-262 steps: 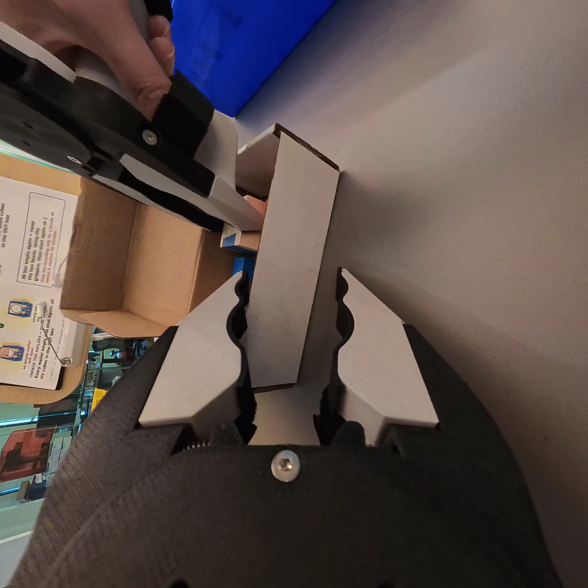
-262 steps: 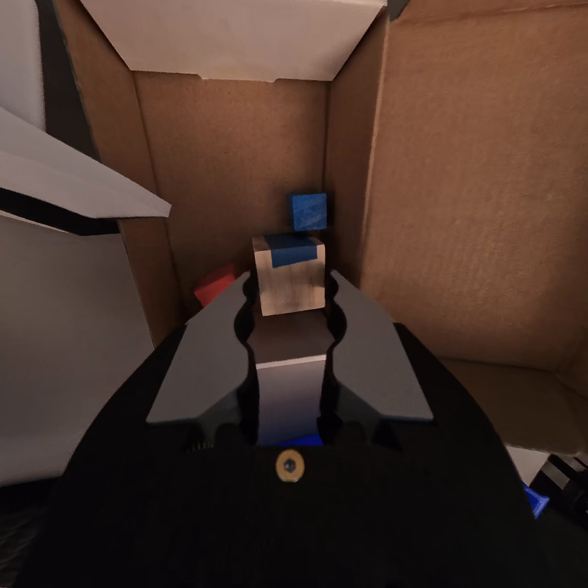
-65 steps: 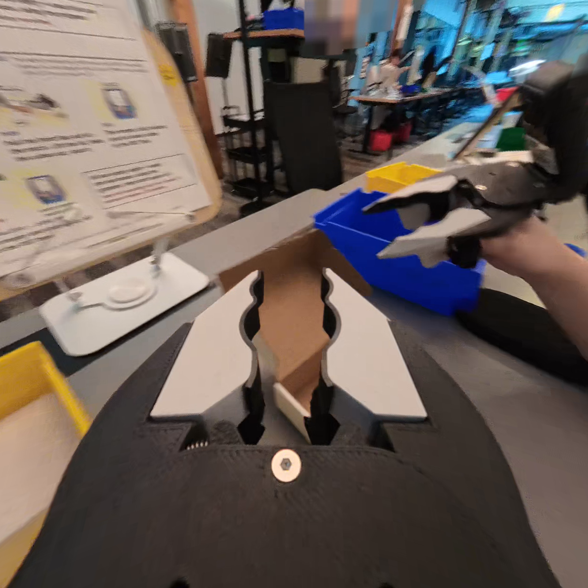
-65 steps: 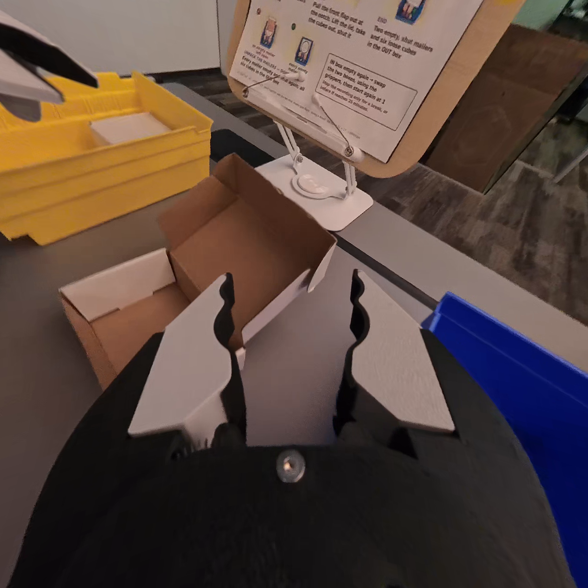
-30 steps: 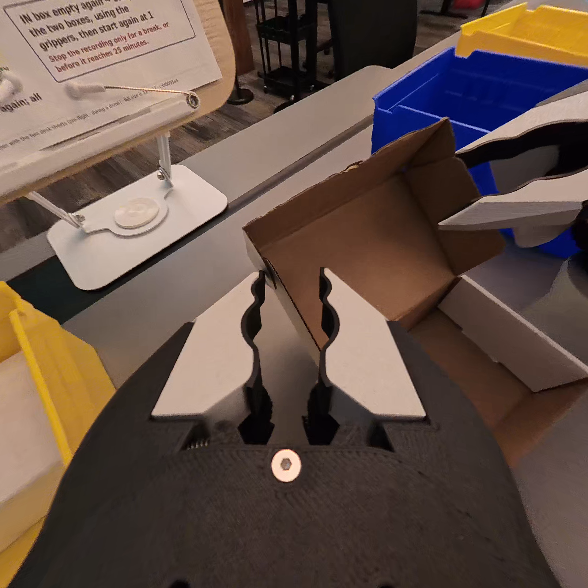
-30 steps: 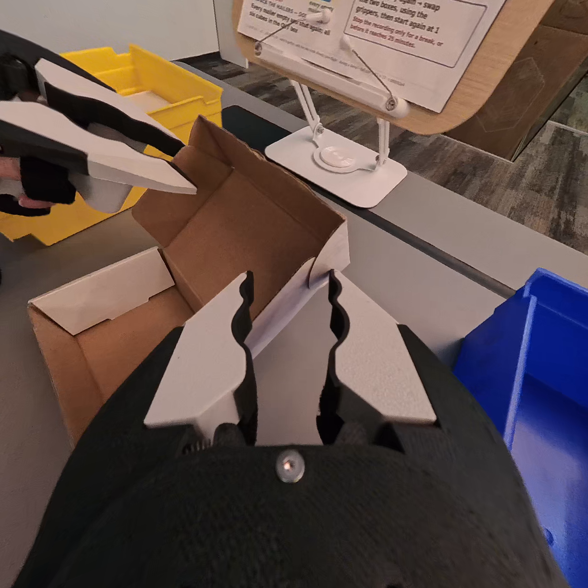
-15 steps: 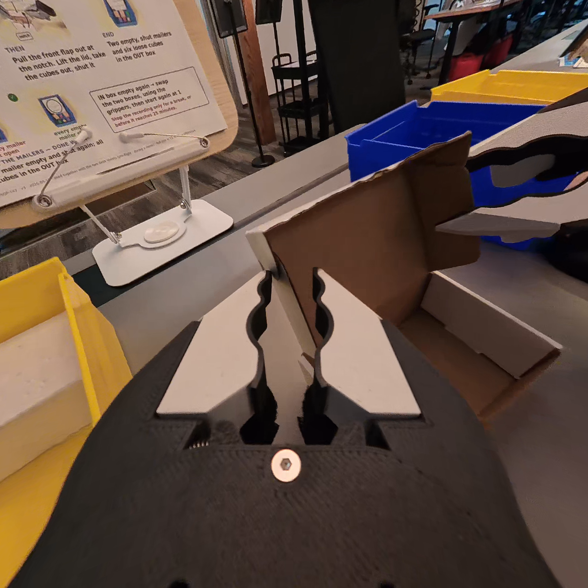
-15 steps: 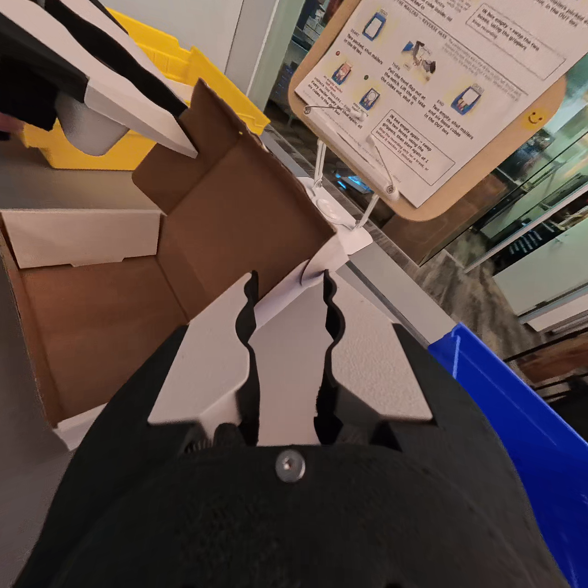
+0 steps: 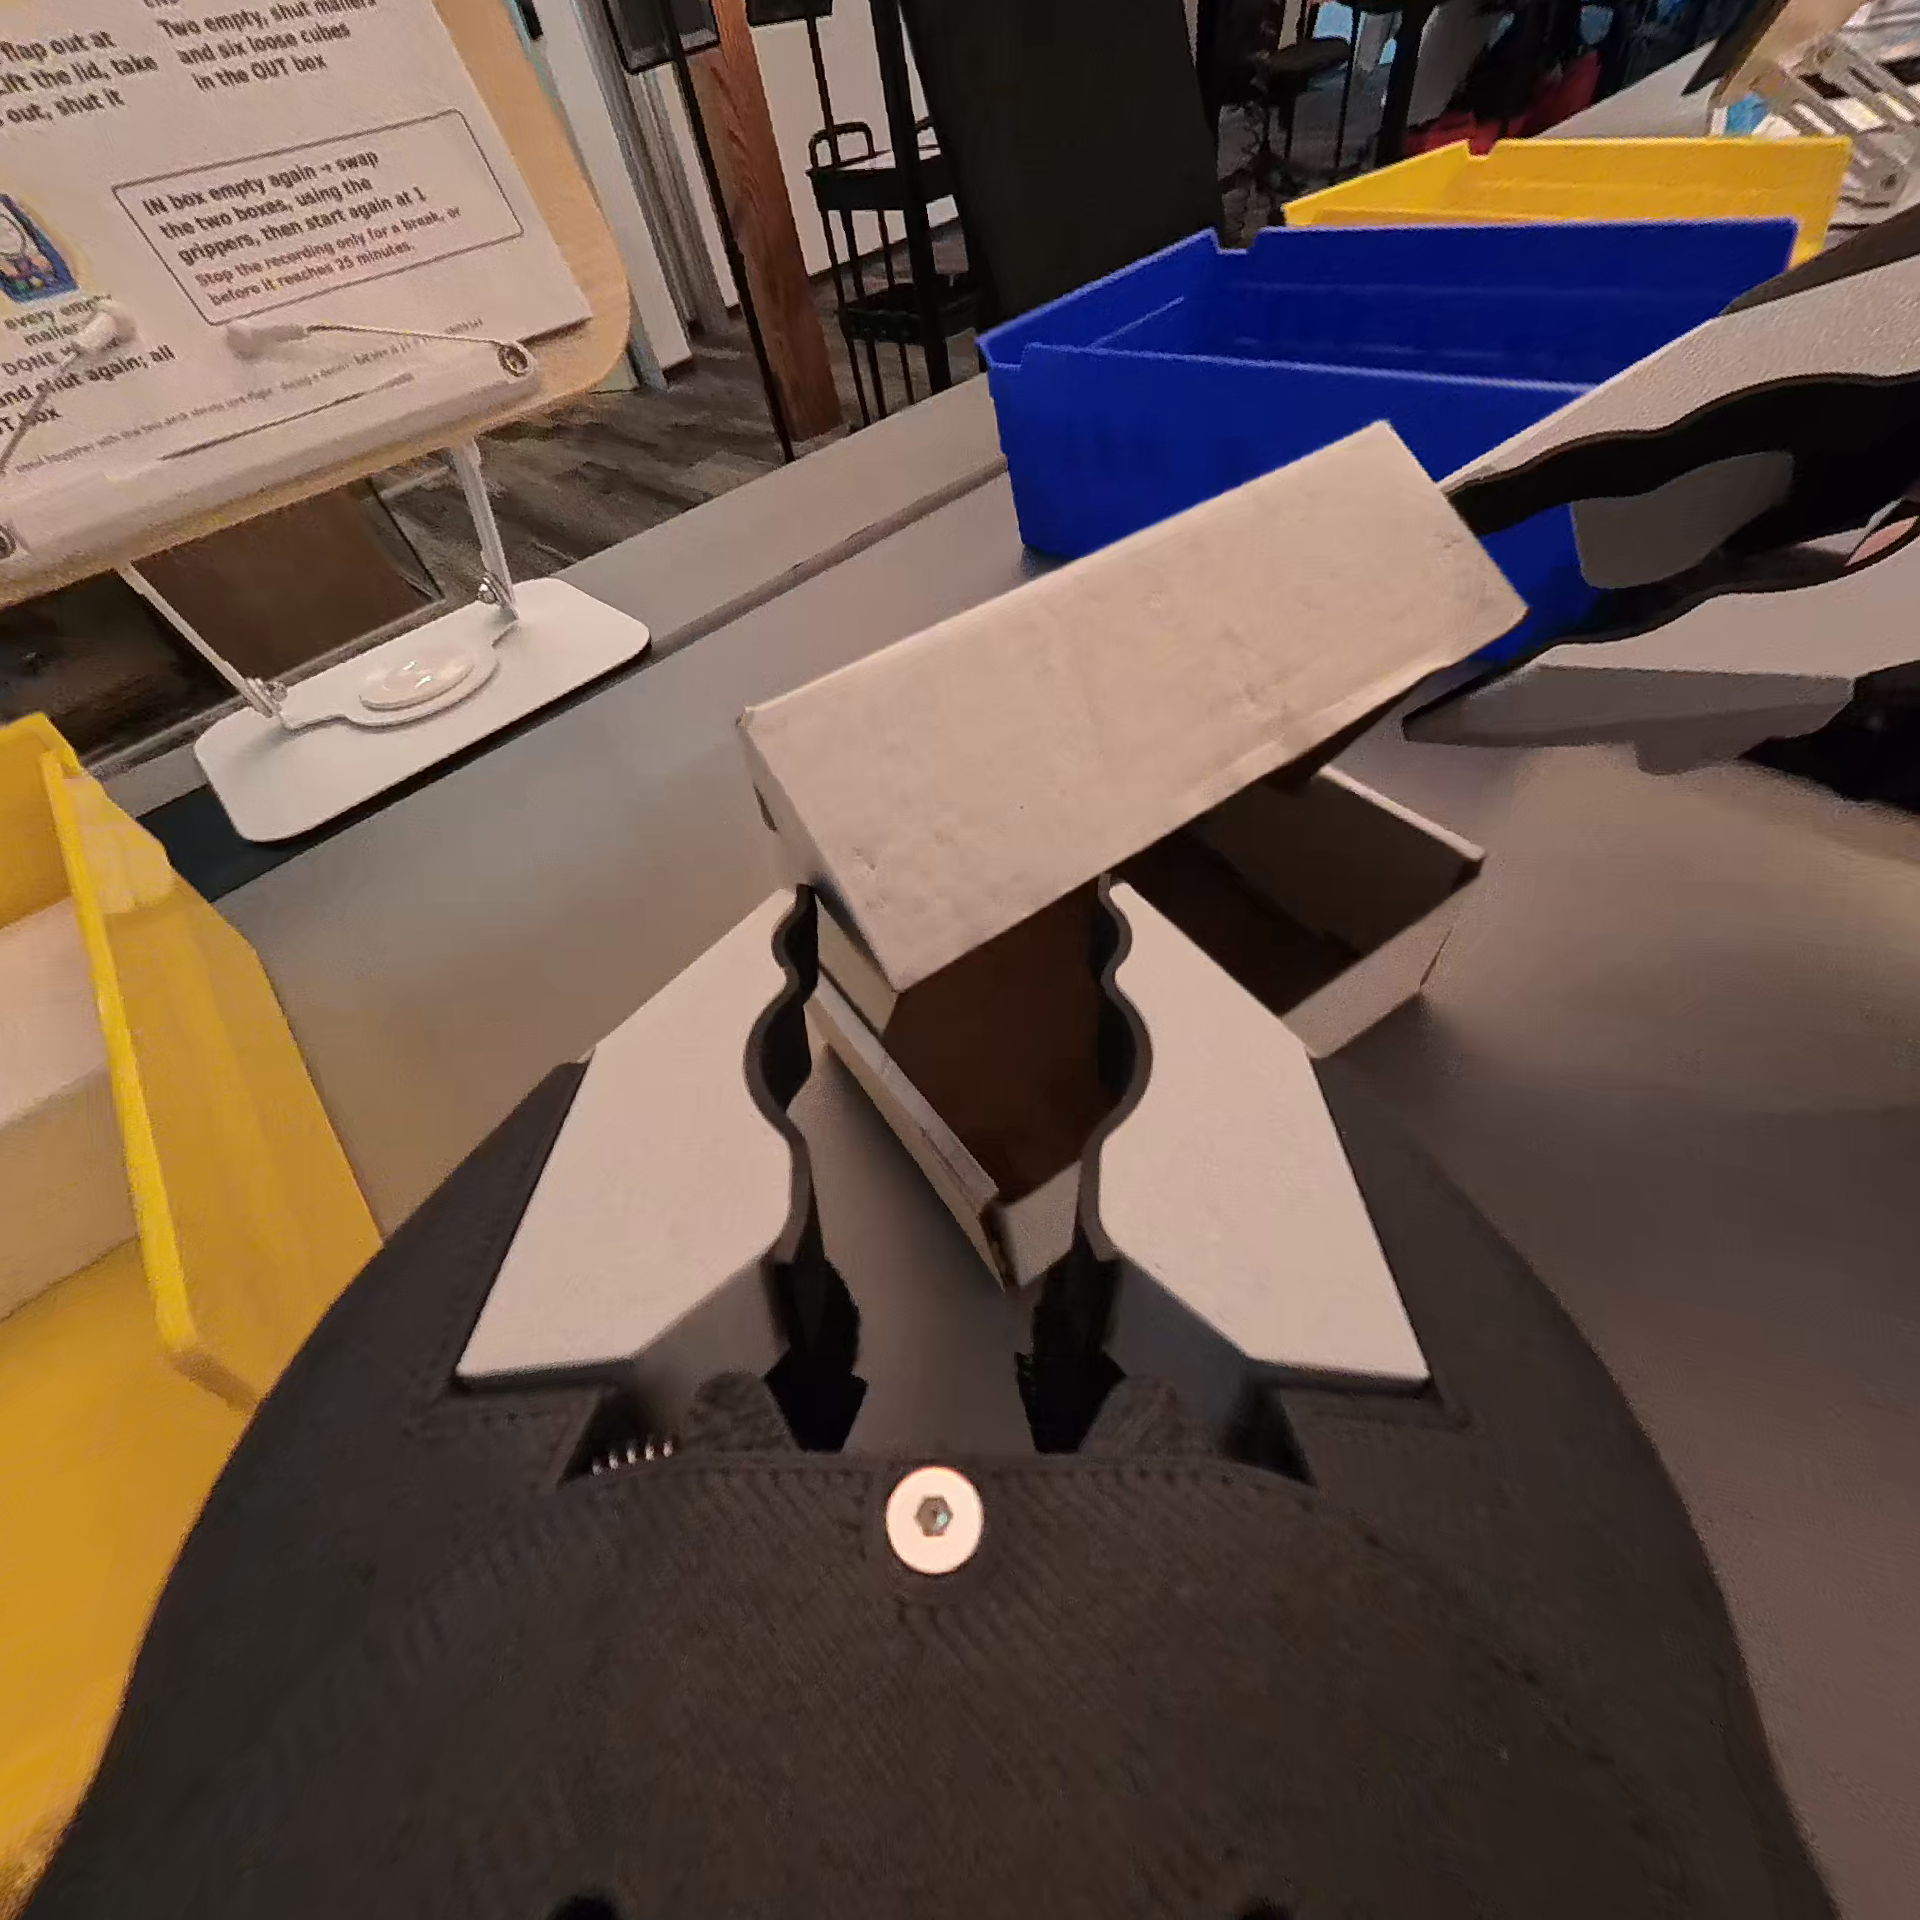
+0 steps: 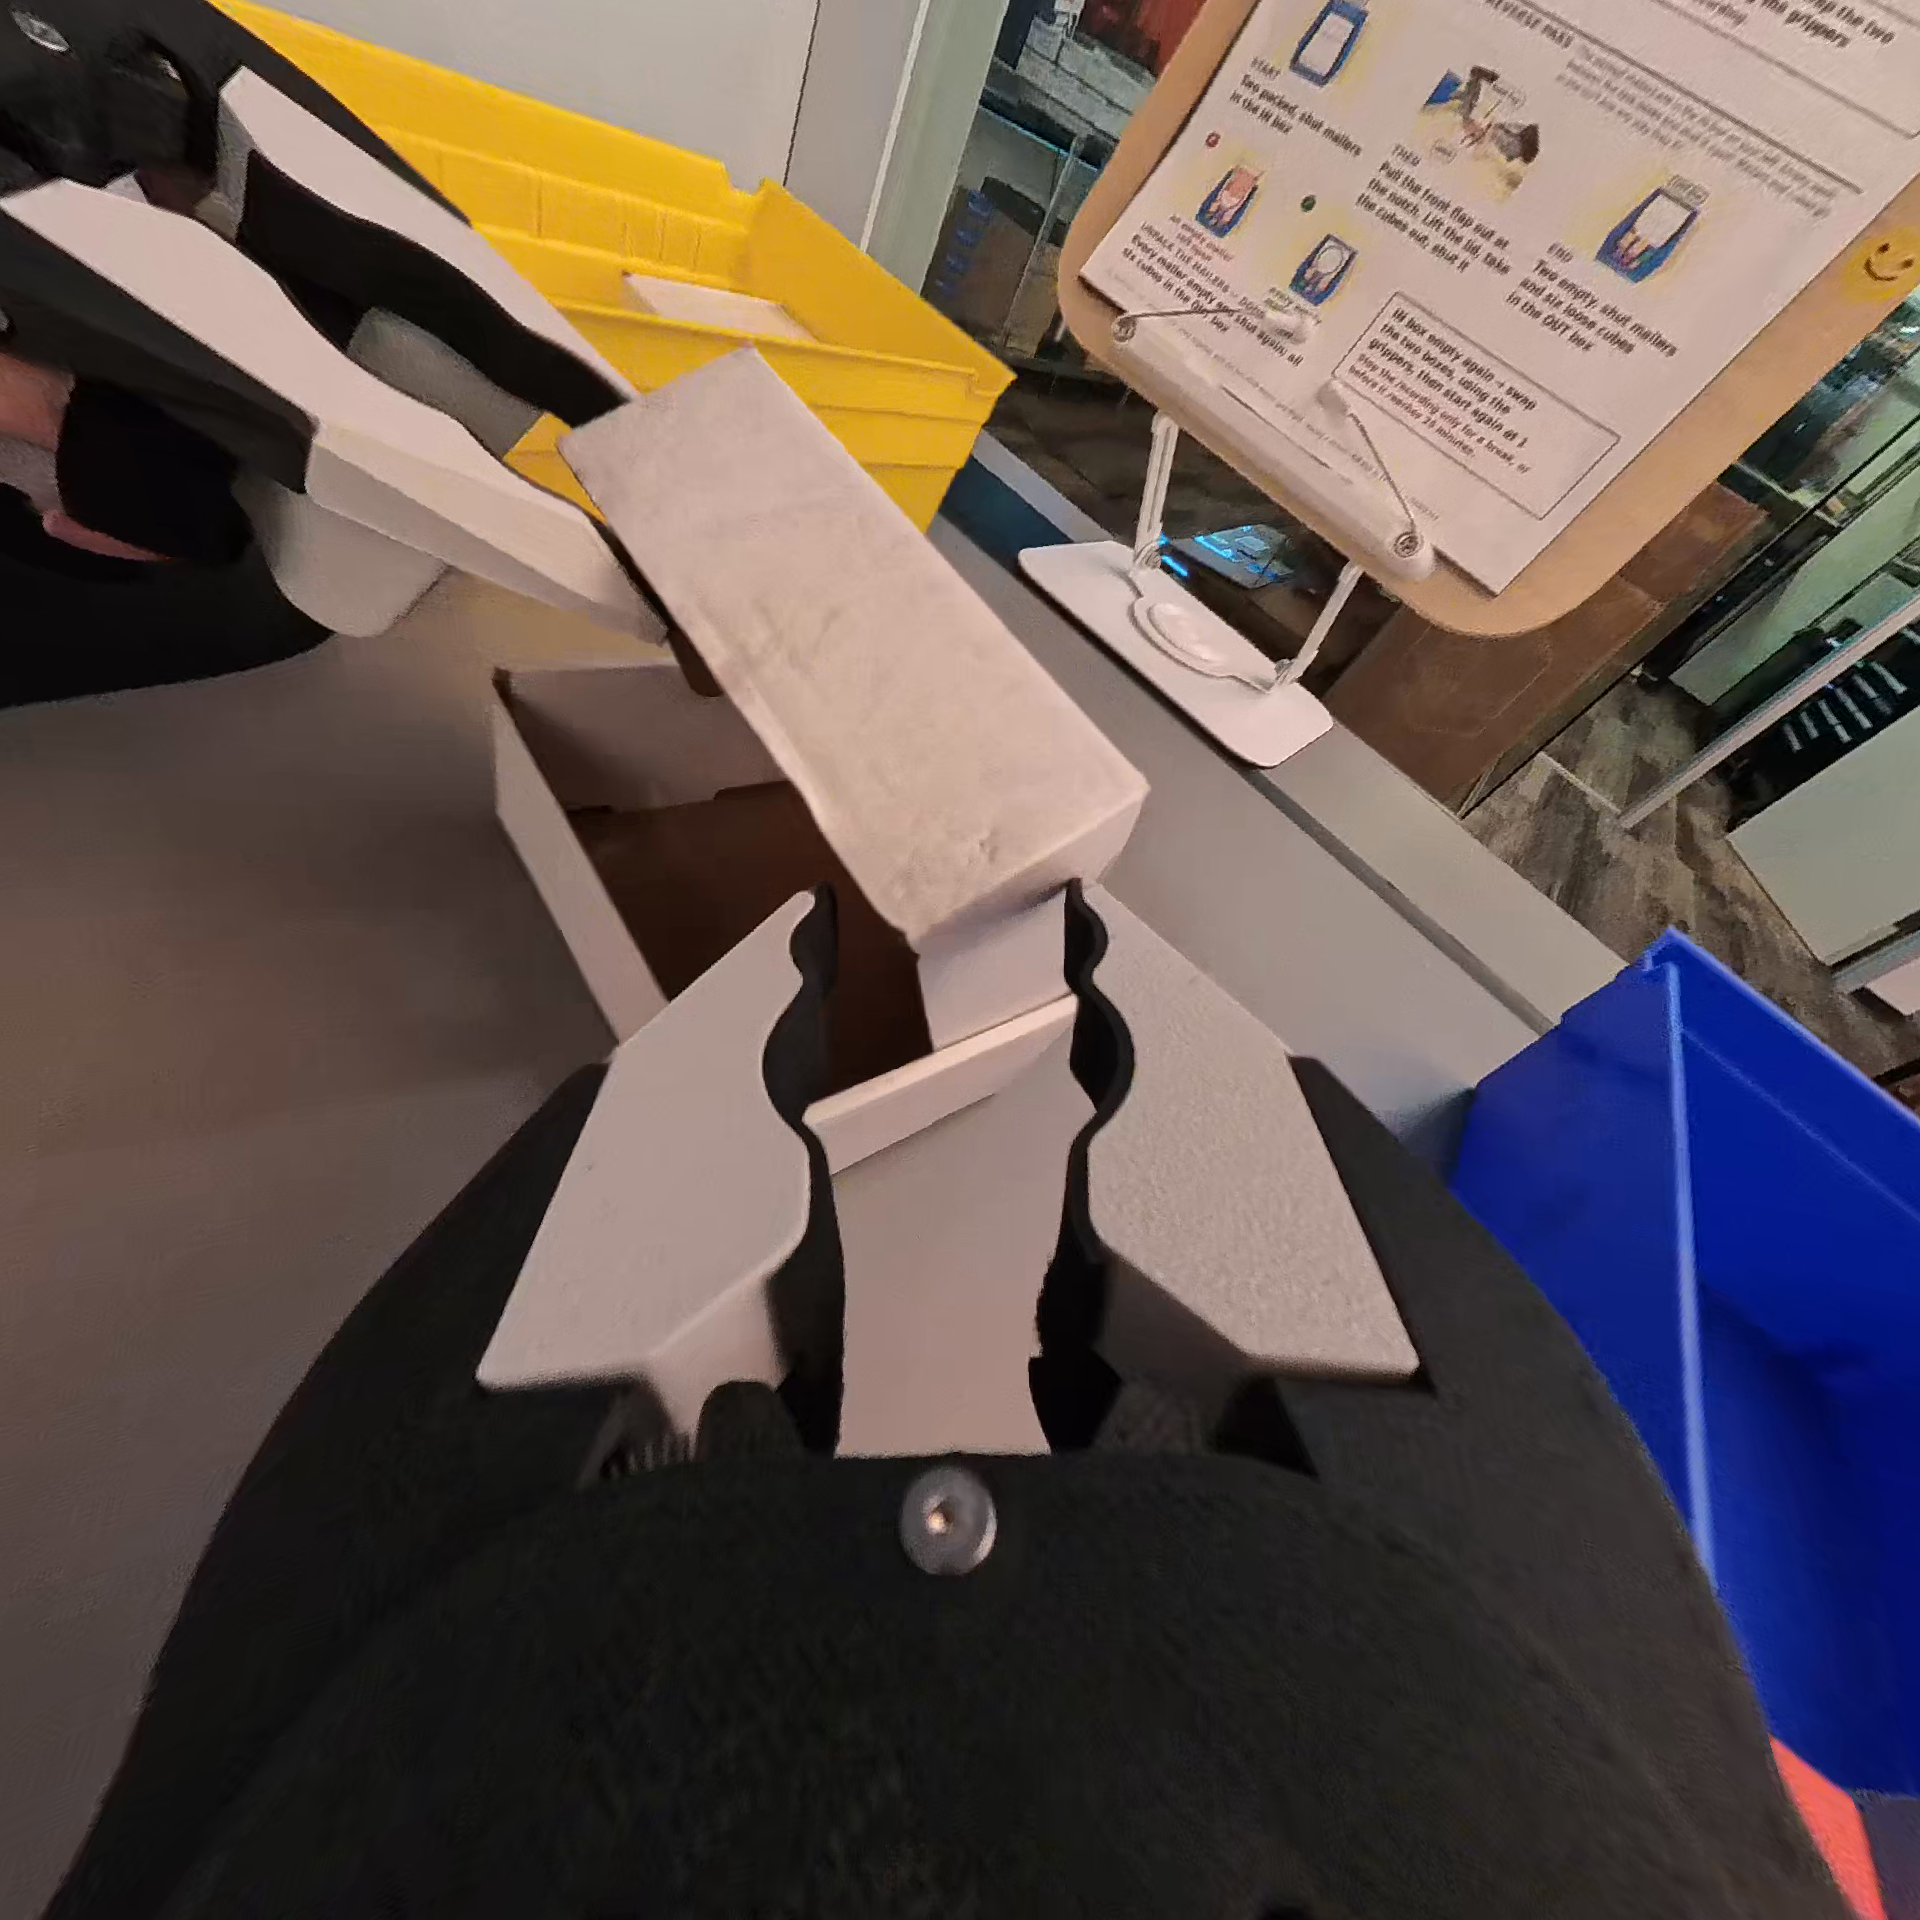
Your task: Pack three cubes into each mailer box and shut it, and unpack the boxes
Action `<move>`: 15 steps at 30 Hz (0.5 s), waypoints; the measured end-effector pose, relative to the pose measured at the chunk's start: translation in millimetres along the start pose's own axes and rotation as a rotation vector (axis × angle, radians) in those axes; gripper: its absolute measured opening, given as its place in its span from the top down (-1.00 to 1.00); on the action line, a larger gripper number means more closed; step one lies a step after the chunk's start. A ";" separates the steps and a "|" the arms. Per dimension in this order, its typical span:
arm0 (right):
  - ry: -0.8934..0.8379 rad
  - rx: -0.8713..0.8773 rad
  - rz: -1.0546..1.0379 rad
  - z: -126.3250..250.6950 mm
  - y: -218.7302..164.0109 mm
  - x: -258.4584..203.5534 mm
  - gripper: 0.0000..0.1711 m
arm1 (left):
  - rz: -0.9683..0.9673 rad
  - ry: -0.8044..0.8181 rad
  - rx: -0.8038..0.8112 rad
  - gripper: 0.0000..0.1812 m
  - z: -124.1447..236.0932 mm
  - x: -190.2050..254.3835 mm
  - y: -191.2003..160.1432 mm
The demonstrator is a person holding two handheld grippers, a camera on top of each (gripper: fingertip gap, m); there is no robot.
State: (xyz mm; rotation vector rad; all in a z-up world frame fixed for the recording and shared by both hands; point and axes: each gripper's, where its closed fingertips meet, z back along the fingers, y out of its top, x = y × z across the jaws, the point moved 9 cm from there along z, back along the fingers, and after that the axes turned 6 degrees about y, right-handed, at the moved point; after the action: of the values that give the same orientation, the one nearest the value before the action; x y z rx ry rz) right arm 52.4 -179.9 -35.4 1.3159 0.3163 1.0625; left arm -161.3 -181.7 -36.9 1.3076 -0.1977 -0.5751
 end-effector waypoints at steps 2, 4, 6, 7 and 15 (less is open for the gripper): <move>0.001 -0.021 0.002 0.6 -2.4 -4.7 0.48 | -0.026 0.010 -0.011 0.43 2.3 4.7 -5.5; -0.005 -0.050 0.006 0.3 -5.7 -8.4 0.48 | -0.060 0.015 -0.040 0.42 3.2 9.9 -10.9; -0.012 -0.077 0.011 0.0 -9.8 -13.1 0.48 | -0.096 0.024 -0.071 0.42 4.9 15.4 -15.5; -0.019 -0.090 0.016 0.1 -12.0 -15.7 0.48 | -0.110 0.029 -0.084 0.42 6.4 18.1 -17.5; -0.095 -0.137 0.080 5.3 -20.6 -31.4 0.72 | -0.159 0.087 -0.116 0.61 23.6 30.8 -30.9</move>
State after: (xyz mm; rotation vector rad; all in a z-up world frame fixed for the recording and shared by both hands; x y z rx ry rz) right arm 49.1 -205.2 -63.4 1.2593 0.1187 1.0659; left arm -154.8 -221.8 -65.4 1.2391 0.0116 -0.6529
